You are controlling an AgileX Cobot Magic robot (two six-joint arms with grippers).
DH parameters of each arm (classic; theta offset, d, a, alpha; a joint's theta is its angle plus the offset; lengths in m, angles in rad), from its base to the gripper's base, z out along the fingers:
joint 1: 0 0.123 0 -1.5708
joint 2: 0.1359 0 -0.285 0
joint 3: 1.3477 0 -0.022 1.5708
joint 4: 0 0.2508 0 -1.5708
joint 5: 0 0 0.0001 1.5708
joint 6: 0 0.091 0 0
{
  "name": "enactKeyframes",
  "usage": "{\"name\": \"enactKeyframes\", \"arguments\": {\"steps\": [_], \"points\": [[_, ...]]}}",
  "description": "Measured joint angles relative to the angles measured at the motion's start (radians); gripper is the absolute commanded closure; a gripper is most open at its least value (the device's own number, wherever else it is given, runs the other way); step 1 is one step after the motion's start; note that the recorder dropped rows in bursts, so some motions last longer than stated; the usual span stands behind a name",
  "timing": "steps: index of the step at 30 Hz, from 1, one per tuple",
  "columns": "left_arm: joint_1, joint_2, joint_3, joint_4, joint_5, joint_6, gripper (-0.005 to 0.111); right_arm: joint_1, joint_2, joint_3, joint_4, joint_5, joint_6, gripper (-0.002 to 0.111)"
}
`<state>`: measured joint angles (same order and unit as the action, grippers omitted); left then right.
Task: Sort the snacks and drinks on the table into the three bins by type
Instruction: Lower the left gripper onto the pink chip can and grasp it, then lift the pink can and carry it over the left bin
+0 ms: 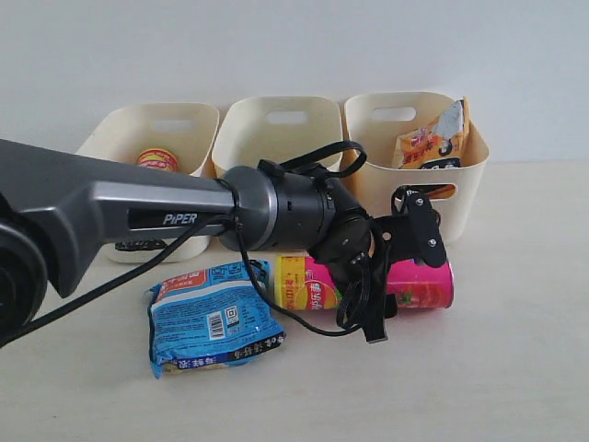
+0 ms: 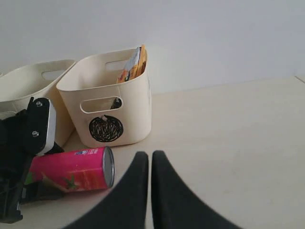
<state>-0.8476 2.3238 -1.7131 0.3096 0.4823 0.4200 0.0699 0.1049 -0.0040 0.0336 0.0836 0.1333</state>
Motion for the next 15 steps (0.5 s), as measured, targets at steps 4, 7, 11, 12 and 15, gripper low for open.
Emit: {"name": "enactKeyframes", "arguments": {"steps": [4,7,11,12,15], "points": [[0.0,0.0,0.0,0.0,0.004,0.0,0.101,0.0,0.0,0.0,0.0,0.0,0.0,0.108],[0.0,-0.006,0.0,-0.007,0.021,0.0,0.102,0.0,0.0,0.0,0.0,0.0,0.0,0.108],[0.0,-0.045,0.0,-0.041,0.059,-0.002,0.102,0.0,0.0,0.0,0.0,0.0,0.0,0.108],[0.0,-0.061,0.0,-0.046,0.066,-0.002,0.102,0.0,0.0,0.0,0.0,0.0,0.0,0.108],[0.0,-0.117,0.0,-0.081,0.092,-0.004,0.102,0.0,0.0,0.0,0.0,0.0,0.0,0.108]]}}
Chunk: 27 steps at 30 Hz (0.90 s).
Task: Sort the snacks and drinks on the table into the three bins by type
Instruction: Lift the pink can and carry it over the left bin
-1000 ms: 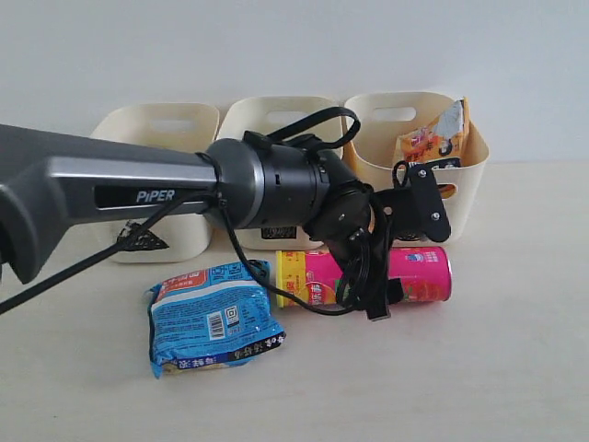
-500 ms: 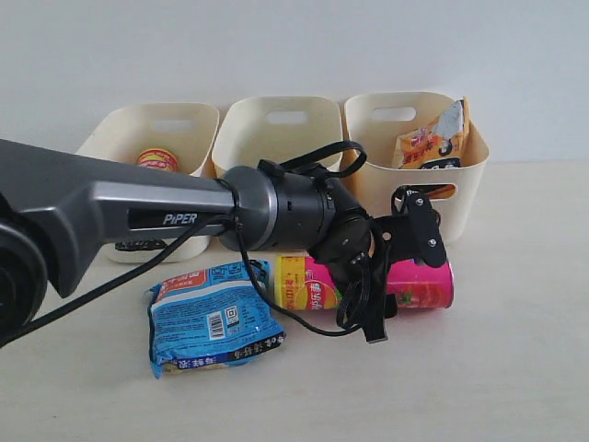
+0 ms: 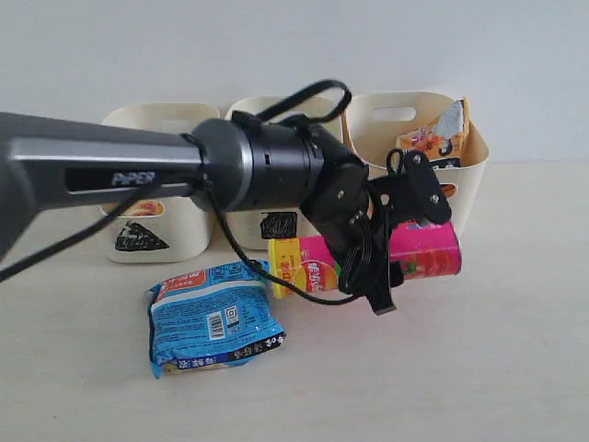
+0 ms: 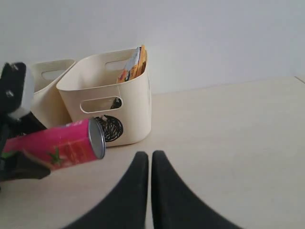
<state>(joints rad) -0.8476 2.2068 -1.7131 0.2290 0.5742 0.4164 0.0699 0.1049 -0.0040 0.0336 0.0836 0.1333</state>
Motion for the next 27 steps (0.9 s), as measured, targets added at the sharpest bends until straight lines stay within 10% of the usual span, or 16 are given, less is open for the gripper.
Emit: {"name": "enactKeyframes", "arguments": {"steps": [27], "points": [[0.089,-0.46,0.0,-0.293,0.296,-0.319,0.102,0.0,0.0,0.0,0.0,0.0,0.0,0.108]]}}
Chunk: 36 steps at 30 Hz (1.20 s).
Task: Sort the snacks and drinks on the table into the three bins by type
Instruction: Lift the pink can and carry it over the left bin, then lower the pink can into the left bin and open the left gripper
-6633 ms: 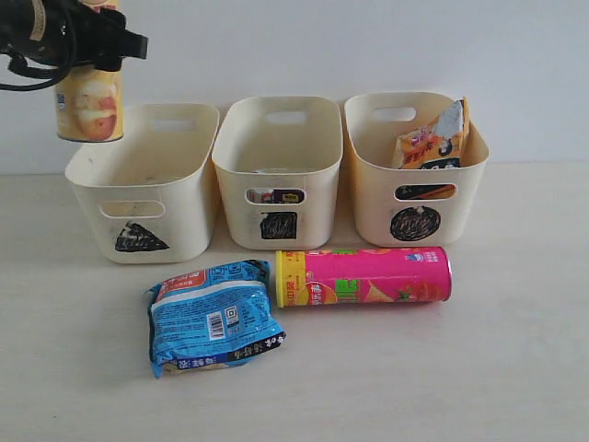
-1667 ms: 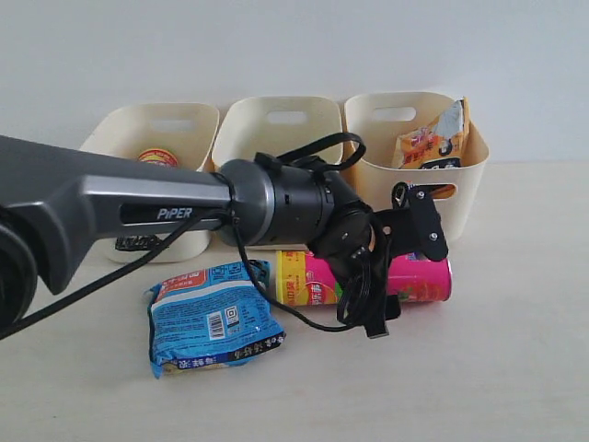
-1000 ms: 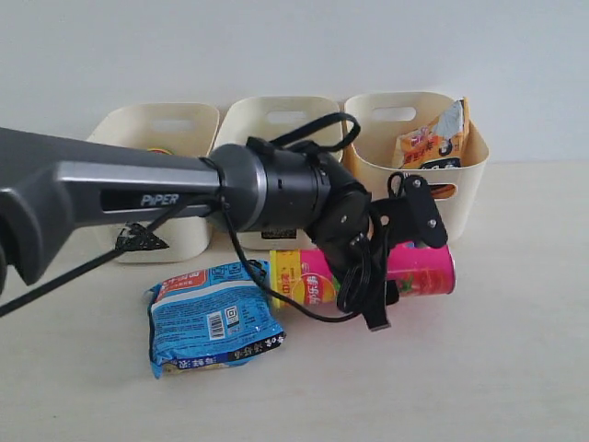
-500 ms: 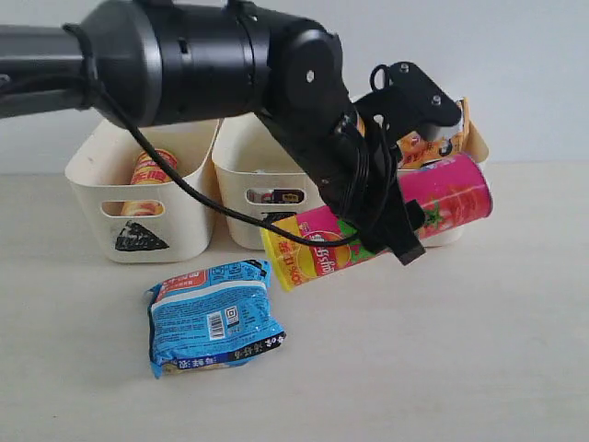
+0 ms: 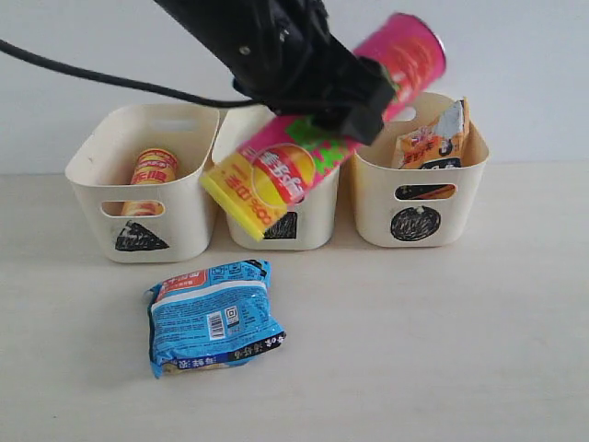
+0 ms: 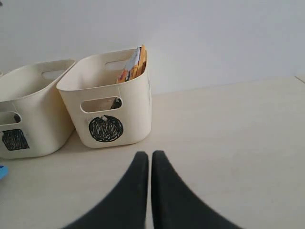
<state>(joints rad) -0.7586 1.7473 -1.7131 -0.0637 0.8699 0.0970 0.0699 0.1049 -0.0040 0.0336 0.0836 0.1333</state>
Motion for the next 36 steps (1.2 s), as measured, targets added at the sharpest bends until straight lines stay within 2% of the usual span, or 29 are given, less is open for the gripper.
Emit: {"name": "enactKeyframes", "arguments": {"steps": [11,20,26,36], "points": [[0.245,-0.088,0.0,0.0,-0.027,-0.083,0.102,0.0,0.0,0.0,0.0,0.0,0.0,0.108],[0.417,-0.088,0.0,0.0,-0.251,-0.198,0.102,0.0,0.0,0.0,0.0,0.0,0.0,0.108],[0.464,-0.071,0.0,0.0,-0.405,-0.207,0.102,0.0,0.0,0.0,0.0,0.0,0.0,0.108],[0.478,0.085,0.0,0.0,-0.524,-0.226,0.102,0.0,0.0,0.0,0.0,0.0,0.0,0.108]]}}
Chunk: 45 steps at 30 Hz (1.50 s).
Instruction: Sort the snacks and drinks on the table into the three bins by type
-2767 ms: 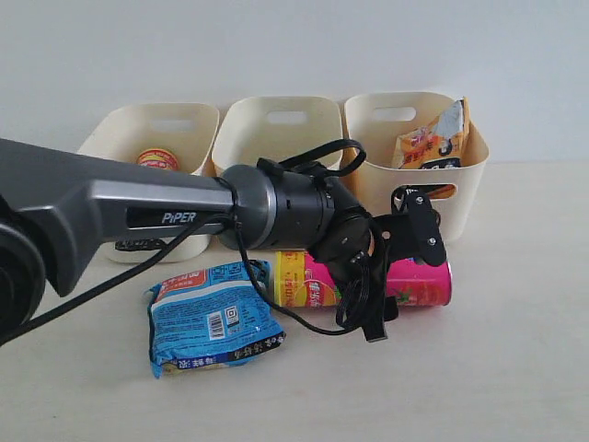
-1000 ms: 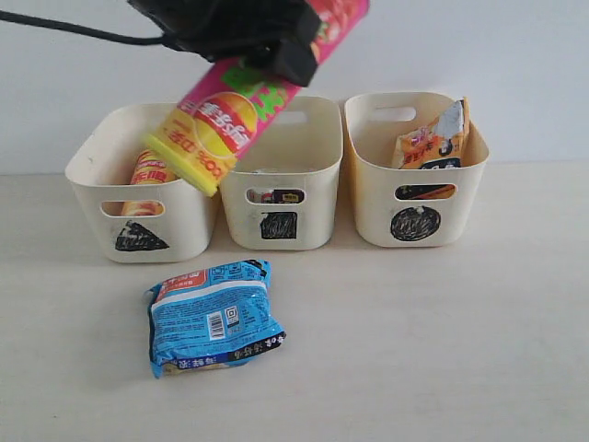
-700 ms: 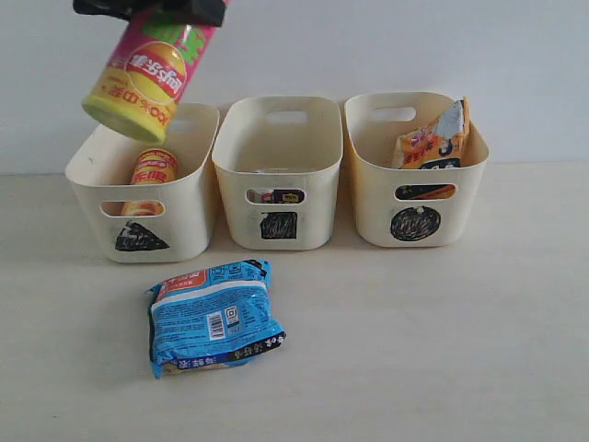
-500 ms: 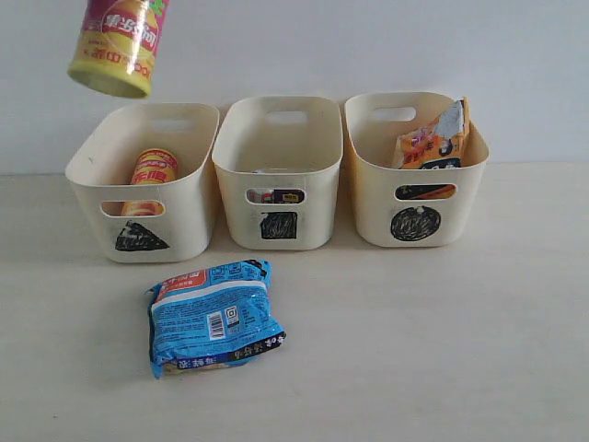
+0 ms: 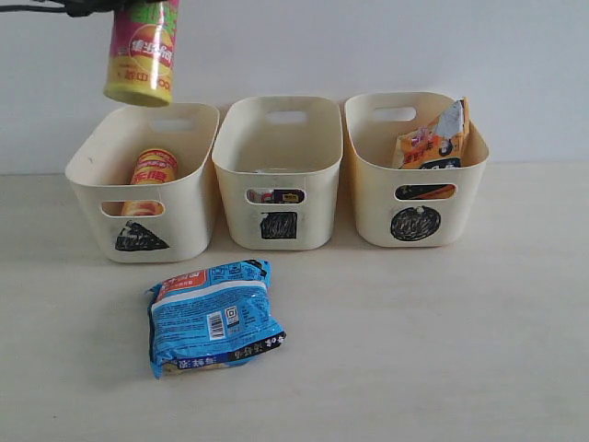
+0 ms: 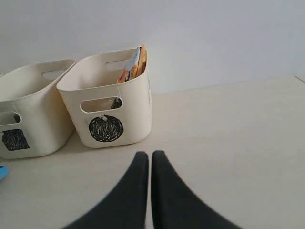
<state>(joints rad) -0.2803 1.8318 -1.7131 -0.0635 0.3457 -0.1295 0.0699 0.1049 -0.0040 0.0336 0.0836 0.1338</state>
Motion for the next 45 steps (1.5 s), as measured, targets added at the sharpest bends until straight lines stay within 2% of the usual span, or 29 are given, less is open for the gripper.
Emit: {"name": "enactKeyframes", "arguments": {"steps": [10,12,17,20,28,31,34,38,39,41,45], "points": [[0.025,0.139,0.0,0.0,-0.07,-0.001,0.102,0.0,0.0,0.0,0.0,0.0,0.0,0.108],[0.04,0.159,0.0,0.0,-0.072,-0.001,0.094,0.0,0.0,0.0,0.0,0.0,0.0,0.108],[0.058,0.202,0.0,0.002,-0.064,-0.004,0.053,0.0,0.0,0.0,0.0,0.0,0.0,0.108],[0.06,0.228,0.0,0.002,-0.055,-0.004,0.036,0.0,0.0,0.0,0.0,0.0,0.0,0.108],[0.06,0.24,-0.013,0.002,-0.051,-0.006,0.023,0.0,0.0,0.0,0.0,0.0,0.0,0.108],[0.06,0.24,-0.032,0.0,-0.038,-0.006,0.024,0.0,0.0,0.0,0.0,0.0,0.0,0.108],[0.06,0.24,-0.066,0.0,0.014,-0.006,0.035,0.0,0.0,0.0,0.0,0.0,0.0,0.108],[0.06,0.228,-0.112,0.0,0.099,-0.006,0.07,0.0,0.0,0.0,0.0,0.0,0.0,0.108],[0.06,0.221,-0.117,0.0,0.117,-0.006,0.084,0.0,0.0,0.0,0.0,0.0,0.0,0.108],[0.06,0.196,-0.123,0.0,0.157,-0.008,0.102,0.0,0.0,0.0,0.0,0.0,0.0,0.108],[0.06,0.136,-0.123,0.0,0.217,-0.008,0.102,0.0,0.0,0.0,0.0,0.0,0.0,0.108]]}}
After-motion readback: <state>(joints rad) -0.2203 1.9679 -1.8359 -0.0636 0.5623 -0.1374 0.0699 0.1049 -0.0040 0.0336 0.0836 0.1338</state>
